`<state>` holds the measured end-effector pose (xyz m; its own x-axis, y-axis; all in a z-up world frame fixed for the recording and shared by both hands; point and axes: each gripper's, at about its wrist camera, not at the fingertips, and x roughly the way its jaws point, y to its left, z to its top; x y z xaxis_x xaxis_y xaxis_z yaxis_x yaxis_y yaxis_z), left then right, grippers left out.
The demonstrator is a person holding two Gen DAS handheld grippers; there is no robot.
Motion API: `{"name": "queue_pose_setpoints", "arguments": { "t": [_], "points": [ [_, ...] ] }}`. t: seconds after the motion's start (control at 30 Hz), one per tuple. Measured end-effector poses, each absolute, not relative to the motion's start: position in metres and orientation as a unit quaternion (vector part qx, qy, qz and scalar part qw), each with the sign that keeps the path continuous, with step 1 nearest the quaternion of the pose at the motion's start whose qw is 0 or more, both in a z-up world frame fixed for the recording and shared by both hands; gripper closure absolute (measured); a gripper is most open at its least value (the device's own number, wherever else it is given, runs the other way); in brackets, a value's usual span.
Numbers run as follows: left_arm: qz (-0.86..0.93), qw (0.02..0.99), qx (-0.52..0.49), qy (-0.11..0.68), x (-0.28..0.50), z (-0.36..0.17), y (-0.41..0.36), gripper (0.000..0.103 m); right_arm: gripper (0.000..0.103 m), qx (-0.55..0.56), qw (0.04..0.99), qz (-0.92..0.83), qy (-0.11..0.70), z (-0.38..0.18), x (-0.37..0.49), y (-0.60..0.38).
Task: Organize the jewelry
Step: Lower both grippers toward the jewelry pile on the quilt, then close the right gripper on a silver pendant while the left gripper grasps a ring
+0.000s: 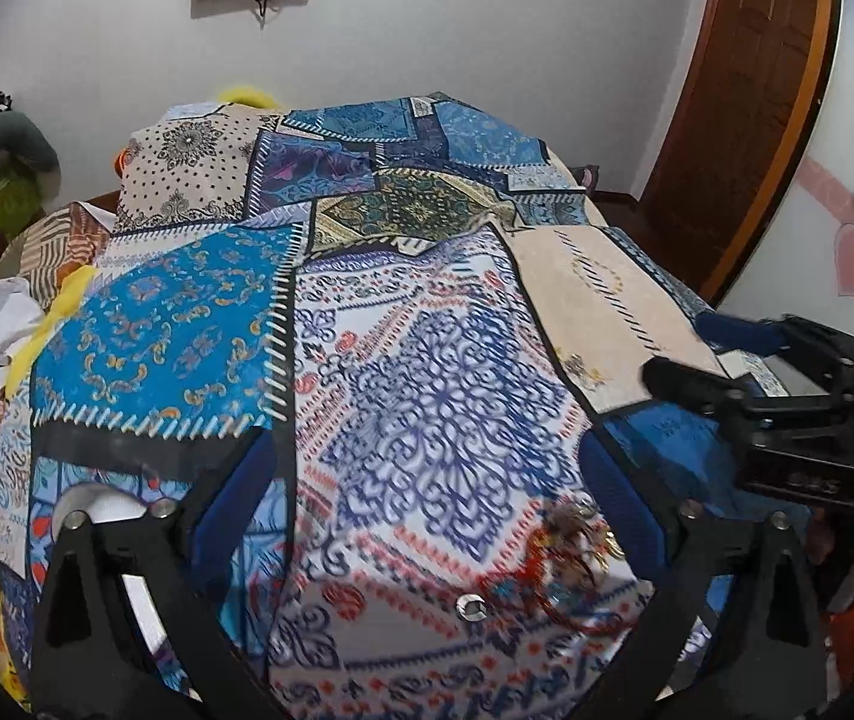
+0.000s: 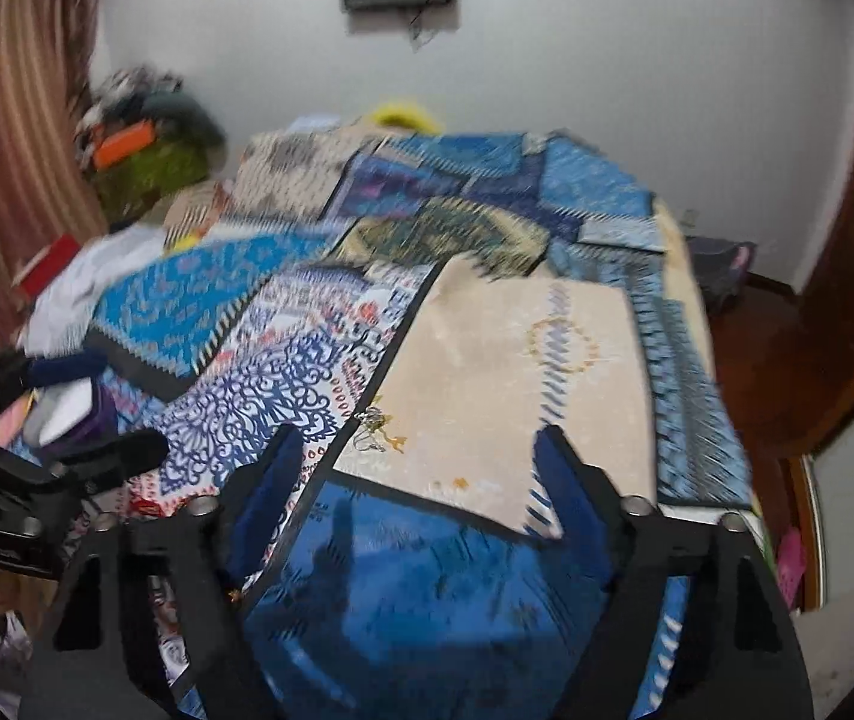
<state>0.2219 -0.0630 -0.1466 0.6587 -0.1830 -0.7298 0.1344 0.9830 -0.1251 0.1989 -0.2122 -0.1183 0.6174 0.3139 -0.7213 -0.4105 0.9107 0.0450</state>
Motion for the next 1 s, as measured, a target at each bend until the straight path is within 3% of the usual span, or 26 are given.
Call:
{"name": "queue_pose_setpoints", "arguments": {
  "t": [0.17, 0.23, 0.3, 0.4, 0.5, 0.53, 0.9, 1.0],
  "points": [
    [-0.081, 0.908, -0.031, 0.409, 0.233, -0.151, -0.055, 0.019, 0.051, -0.066, 0.862, 0.246, 0.438, -0.136, 0.229, -0.202],
    [-0.084, 0.906, -0.035, 0.414, 0.235, -0.154, -0.053, 0.030, 0.060, -0.065, 0.852, 0.253, 0.453, -0.143, 0.237, -0.198],
    [-0.092, 0.902, -0.038, 0.420, 0.236, -0.156, -0.052, 0.035, 0.067, -0.059, 0.843, 0.259, 0.468, -0.152, 0.243, -0.195],
    [-0.095, 0.901, -0.031, 0.423, 0.233, -0.158, -0.055, 0.040, 0.069, -0.054, 0.842, 0.256, 0.472, -0.157, 0.248, -0.195],
    [-0.101, 0.899, -0.029, 0.425, 0.230, -0.158, -0.058, 0.042, 0.089, -0.054, 0.842, 0.257, 0.472, -0.158, 0.250, -0.194],
    [-0.102, 0.899, -0.030, 0.424, 0.229, -0.157, -0.058, 0.043, 0.090, -0.058, 0.840, 0.261, 0.472, -0.158, 0.248, -0.192],
    [-0.141, 0.891, -0.019, 0.431, 0.209, -0.150, -0.084, 0.044, 0.091, -0.063, 0.860, 0.258, 0.436, -0.132, 0.221, -0.201],
    [-0.153, 0.886, -0.017, 0.438, 0.208, -0.154, -0.095, 0.052, 0.091, -0.060, 0.869, 0.253, 0.421, -0.122, 0.209, -0.205]
  ]
}}
